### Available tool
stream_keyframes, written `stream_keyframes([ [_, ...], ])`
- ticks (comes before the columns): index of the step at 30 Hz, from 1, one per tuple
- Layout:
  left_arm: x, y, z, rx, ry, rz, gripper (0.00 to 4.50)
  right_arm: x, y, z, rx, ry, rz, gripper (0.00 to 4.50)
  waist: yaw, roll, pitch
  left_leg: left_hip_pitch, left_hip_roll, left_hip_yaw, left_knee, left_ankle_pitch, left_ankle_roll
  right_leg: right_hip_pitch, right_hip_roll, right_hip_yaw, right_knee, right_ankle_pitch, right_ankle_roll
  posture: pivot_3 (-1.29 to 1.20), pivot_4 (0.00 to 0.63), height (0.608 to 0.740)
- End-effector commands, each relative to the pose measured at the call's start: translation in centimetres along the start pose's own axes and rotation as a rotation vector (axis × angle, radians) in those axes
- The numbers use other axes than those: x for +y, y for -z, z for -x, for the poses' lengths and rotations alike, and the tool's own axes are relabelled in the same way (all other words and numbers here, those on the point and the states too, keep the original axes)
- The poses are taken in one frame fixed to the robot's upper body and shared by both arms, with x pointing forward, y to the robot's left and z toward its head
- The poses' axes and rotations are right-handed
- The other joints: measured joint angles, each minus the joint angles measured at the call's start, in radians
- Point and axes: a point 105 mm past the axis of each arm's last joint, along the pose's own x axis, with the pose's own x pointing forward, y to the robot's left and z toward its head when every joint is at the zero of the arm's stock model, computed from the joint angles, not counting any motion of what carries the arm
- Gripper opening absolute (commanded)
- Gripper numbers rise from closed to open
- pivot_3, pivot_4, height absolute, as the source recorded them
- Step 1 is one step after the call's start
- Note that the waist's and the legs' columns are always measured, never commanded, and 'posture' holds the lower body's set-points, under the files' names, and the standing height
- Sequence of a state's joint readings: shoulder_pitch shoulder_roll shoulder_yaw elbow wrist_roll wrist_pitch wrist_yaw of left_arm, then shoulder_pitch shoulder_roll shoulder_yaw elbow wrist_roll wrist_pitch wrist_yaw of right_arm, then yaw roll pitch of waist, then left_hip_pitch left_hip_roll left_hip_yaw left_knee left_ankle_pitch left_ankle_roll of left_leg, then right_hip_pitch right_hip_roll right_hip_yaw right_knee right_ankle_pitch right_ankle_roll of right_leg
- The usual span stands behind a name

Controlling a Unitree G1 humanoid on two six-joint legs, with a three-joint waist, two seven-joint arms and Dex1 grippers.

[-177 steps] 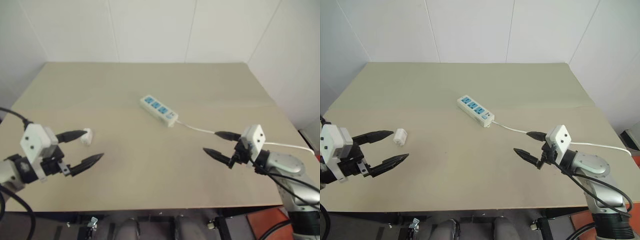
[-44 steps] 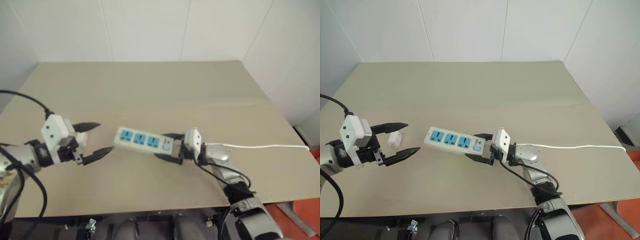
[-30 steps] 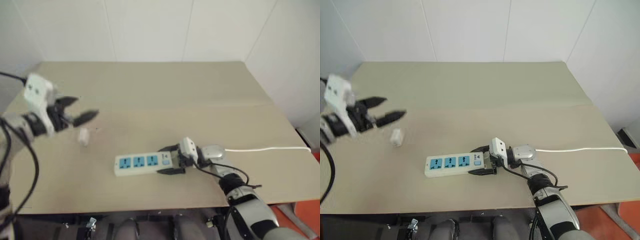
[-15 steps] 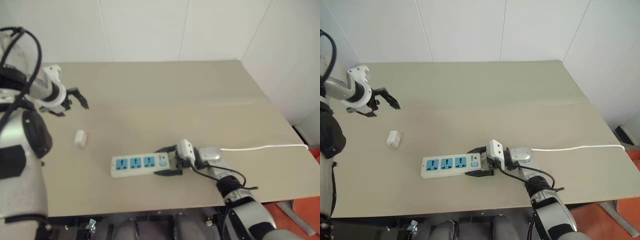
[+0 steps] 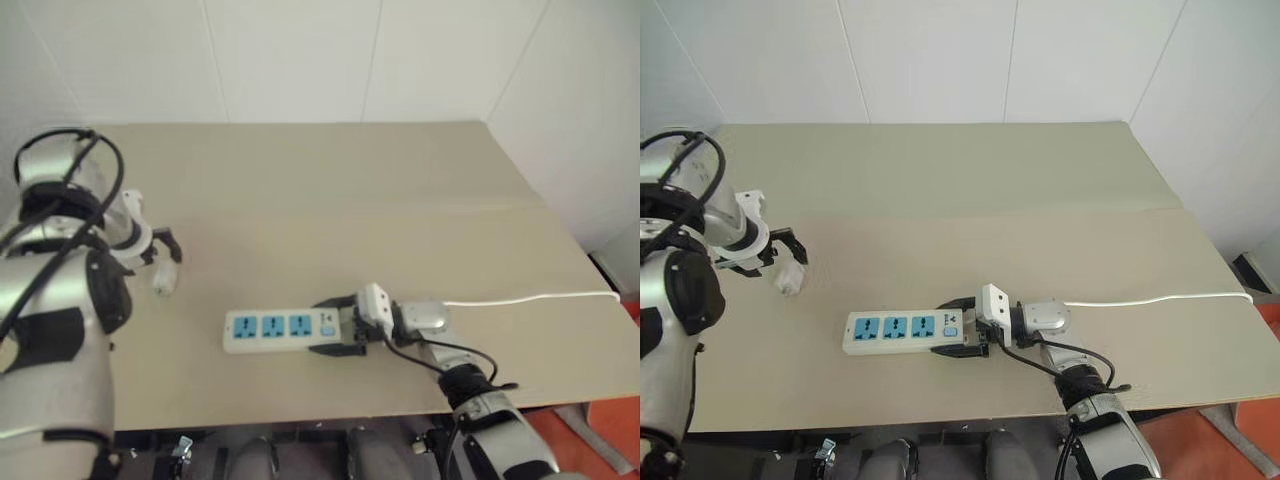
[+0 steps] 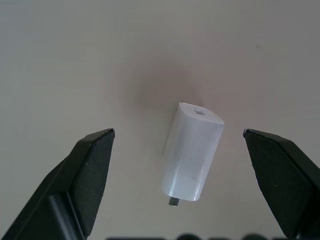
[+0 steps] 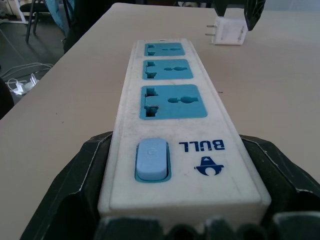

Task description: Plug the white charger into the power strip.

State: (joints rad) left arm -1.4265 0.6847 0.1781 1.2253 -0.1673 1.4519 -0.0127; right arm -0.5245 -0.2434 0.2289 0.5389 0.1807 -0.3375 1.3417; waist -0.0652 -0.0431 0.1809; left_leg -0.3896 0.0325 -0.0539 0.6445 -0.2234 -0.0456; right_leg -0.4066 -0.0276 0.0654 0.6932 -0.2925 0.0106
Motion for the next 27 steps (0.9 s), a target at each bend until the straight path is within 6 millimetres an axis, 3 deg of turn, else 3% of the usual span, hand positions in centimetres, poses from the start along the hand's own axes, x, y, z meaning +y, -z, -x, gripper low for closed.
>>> stream_keyframes([
  [1, -0.1, -0.3, -0.3, -0.027, 0.008, 0.004, 4.50, 0.8, 0.4, -0.5, 0.004, -0.014, -0.035, 3.44, 0.000, 0.000, 0.000, 0.000, 0.000, 0.000, 0.000, 0.000, 0.000, 0.000, 0.000, 0.000, 0.000, 0.000, 0.000, 0.00, 0.150, 0.740],
  [5, -0.4, -0.3, -0.7, -0.035, 0.005, -0.007, 4.50, 1.0, 0.4, -0.5, 0.004, -0.004, -0.040, 3.44, -0.001, 0.000, 0.000, 0.000, 0.000, 0.000, 0.000, 0.000, 0.000, 0.000, 0.000, 0.000, 0.000, 0.000, 0.000, 0.00, 0.150, 0.740],
  [7, -0.6, -0.5, -0.7, -0.046, 0.013, -0.010, 4.11, 1.0, 0.4, -0.5, 0.005, 0.003, -0.043, 3.44, -0.001, 0.000, 0.000, 0.000, 0.000, 0.000, 0.000, 0.000, 0.000, 0.000, 0.000, 0.000, 0.000, 0.000, 0.000, 0.00, 0.150, 0.740],
  [17, -1.3, -0.4, -0.3, -0.029, 0.049, -0.100, 1.06, 0.7, 0.5, -0.7, 0.005, 0.044, -0.053, 3.44, -0.003, 0.000, 0.000, 0.000, 0.000, 0.000, 0.000, 0.000, 0.000, 0.000, 0.000, 0.000, 0.000, 0.000, 0.000, 0.00, 0.150, 0.740],
  [22, -2.7, -0.3, 1.7, -0.002, 0.112, -0.273, 0.99, 0.4, 0.6, -0.6, 0.005, 0.063, -0.061, 3.44, -0.007, 0.000, 0.000, 0.000, 0.000, 0.000, 0.000, 0.002, -0.002, 0.001, 0.002, 0.000, 0.000, 0.000, 0.000, 0.00, 0.150, 0.740],
  [27, -2.4, 0.1, 3.8, 0.011, 0.174, -0.615, 0.99, 0.6, 0.8, -0.5, 0.013, 0.067, -0.063, 3.44, -0.021, 0.000, 0.000, 0.001, 0.001, 0.000, -0.001, 0.002, -0.003, 0.001, 0.004, 0.002, 0.000, -0.001, 0.000, 0.00, 0.150, 0.740],
])
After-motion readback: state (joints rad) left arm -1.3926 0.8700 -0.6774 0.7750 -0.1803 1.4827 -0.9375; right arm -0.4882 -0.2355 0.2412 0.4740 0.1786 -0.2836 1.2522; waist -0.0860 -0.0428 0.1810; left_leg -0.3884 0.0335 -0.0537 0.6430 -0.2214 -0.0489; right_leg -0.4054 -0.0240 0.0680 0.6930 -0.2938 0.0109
